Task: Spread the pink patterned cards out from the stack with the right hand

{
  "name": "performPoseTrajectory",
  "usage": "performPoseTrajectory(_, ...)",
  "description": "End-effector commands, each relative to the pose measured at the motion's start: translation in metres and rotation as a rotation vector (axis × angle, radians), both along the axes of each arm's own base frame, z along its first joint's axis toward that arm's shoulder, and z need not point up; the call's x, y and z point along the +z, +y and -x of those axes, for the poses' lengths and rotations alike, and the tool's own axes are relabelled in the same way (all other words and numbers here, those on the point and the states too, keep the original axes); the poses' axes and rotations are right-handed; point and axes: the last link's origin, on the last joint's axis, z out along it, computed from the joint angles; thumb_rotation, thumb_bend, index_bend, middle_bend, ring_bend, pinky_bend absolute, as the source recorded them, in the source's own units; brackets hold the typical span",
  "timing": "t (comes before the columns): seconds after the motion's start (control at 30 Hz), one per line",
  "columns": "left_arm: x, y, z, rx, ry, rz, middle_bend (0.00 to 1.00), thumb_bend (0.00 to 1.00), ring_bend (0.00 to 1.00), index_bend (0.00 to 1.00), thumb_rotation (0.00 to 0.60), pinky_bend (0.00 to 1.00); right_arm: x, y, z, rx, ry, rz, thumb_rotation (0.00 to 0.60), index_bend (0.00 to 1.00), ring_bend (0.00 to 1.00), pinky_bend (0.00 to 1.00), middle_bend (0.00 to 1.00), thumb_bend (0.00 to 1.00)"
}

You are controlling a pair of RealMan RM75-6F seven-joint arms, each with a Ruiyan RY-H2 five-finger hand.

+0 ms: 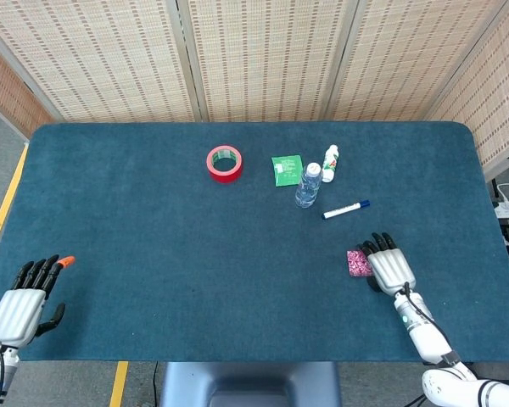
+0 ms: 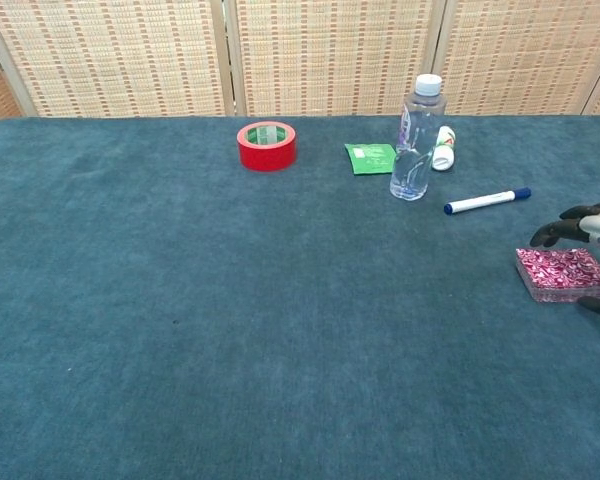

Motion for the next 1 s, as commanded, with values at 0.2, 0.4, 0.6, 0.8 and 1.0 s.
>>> performPoseTrajectory(0.2,0.0009,0.0021,-0.001,-0.008,-0.011,-0.019,0.0,0.44,0.0,0.0,0.6,0.04,-0.0001,-0.0008,0.0006,-0.006,0.0,0.002,0.6,0.22,0.0,0.0,0.19,0.27)
performPoseTrajectory(0.4,0.0009,0.0008,0.0003,-0.004,-0.008,-0.012,0.0,0.44,0.0,0.0,0.6,0.04,-0.0011,-0.0009,-0.0004,-0.006,-0.008,0.011,0.6,0.24,0.01,0.0,0.2,0.27)
performPoseTrajectory(0.6,-0.0021,0.0014,-0.0001,0.0,-0.002,0.004,0.0,0.44,0.0,0.0,0.6,0.04,-0.0042,-0.0028,-0.0003,-0.002,0.005,0.014,0.6,0.24,0.01,0.0,0.2,0.27)
performPoseTrajectory(0.8,-0.0023,0.0028,-0.0004,0.007,0.0,0.005,0.0,0.44,0.0,0.0,0.6,0.04,-0.0065,-0.003,-0.0016,0.001,0.004,0.015,0.6,0.24,0.02,0.0,0.21,0.27)
performPoseTrajectory(1.0,-0.0019,0.0021,0.0005,0.008,0.0,0.002,0.0,0.44,0.0,0.0,0.6,0.04,-0.0072,-0.0022,-0.0033,0.003,-0.003,0.016,0.6,0.25,0.02,0.0,0.21,0.27)
